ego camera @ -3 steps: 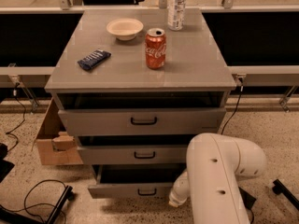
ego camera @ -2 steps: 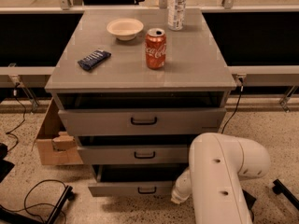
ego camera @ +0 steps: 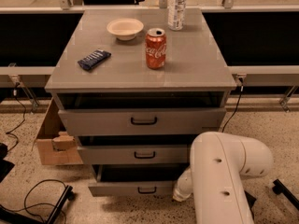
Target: Close bottom drawer
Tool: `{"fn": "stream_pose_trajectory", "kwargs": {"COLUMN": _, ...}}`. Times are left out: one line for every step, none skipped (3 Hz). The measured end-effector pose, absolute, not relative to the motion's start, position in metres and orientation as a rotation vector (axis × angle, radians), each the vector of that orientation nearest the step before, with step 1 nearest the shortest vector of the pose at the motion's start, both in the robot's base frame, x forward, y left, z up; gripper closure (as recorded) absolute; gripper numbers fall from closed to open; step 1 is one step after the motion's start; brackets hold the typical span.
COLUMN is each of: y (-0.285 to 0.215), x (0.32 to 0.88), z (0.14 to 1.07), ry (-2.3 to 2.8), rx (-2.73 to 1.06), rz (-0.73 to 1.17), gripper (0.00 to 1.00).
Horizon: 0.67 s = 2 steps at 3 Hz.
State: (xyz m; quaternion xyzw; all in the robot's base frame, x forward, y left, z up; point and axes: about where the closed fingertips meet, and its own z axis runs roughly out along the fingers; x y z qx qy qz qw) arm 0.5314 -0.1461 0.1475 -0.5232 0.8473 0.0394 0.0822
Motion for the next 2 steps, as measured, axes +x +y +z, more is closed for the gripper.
{"fn": "stream_pose_trajectory", "kwargs": {"y": -0.1457, "x": 0.5302, "z": 0.1464, "ry": 2.532, "rx": -1.564, "rz": 0.120, "gripper": 0.59}}
{"fn": "stream_pose_trajectory", "kwargs": {"y": -0.1453, "x": 0.5289, "z": 0.1453, "ry": 2.533, "rx": -1.566, "rz": 0.122, "gripper": 0.36}}
